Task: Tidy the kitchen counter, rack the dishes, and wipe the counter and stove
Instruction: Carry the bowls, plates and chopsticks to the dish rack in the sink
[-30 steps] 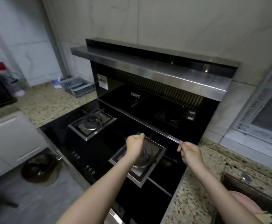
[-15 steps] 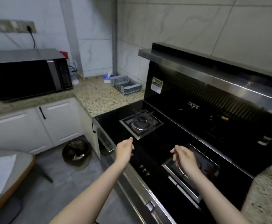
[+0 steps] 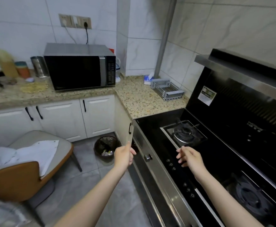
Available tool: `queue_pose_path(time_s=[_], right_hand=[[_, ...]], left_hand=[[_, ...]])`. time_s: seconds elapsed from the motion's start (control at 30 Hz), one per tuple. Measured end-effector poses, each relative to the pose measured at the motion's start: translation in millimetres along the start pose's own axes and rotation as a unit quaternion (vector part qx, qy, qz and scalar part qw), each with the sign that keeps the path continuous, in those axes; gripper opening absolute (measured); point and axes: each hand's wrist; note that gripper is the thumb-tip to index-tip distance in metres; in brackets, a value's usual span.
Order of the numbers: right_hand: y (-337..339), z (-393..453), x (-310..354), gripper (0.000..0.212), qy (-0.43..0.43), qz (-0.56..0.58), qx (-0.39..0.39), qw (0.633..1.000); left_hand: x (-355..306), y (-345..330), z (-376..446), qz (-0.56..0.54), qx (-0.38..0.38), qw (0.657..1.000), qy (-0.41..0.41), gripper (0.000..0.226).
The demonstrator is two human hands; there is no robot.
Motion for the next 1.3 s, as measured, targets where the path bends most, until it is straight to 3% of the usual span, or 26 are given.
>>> queue_pose_path(time_s=[0.27, 0.6, 0.8, 1.03, 1.3], right_hand=[[-28.1, 62.9, 16.4, 0.027, 0.006, 0.032, 0.012, 0.999], [-32.8, 176.2, 33.7, 0.023, 0.003, 0.078, 0.008, 0.997], [-16.9, 224.2, 45.0, 0.023, 0.015, 0.087, -0.013, 0.996], [19.9, 215.2, 51.7, 0.028, -0.009, 0.142, -0.091, 0.986], [39.5, 111.3, 38.0, 0.033, -0.011, 0.121, -0.224, 0.967]], left_hand=[[-18.5, 29.3, 55.1, -0.008, -0.033, 0.999, 0.002, 0.048], [-67.2, 16.9, 158.2, 0.053, 0.039, 0.997, -0.045, 0.027], [-86.9, -5.6, 219.9, 0.113, 0.092, 0.986, -0.082, 0.032], [-93.2, -56.5, 252.7, 0.148, 0.191, 0.965, -0.099, 0.038], [-87.8, -108.6, 220.6, 0.145, 0.344, 0.922, -0.099, 0.029]])
Point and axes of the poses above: each hand's wrist, its own z-axis towards the middle knuckle, its own y-axis out of the back of the hand, x = y × z, and after that the axes turned 13 degrees about x, right-handed
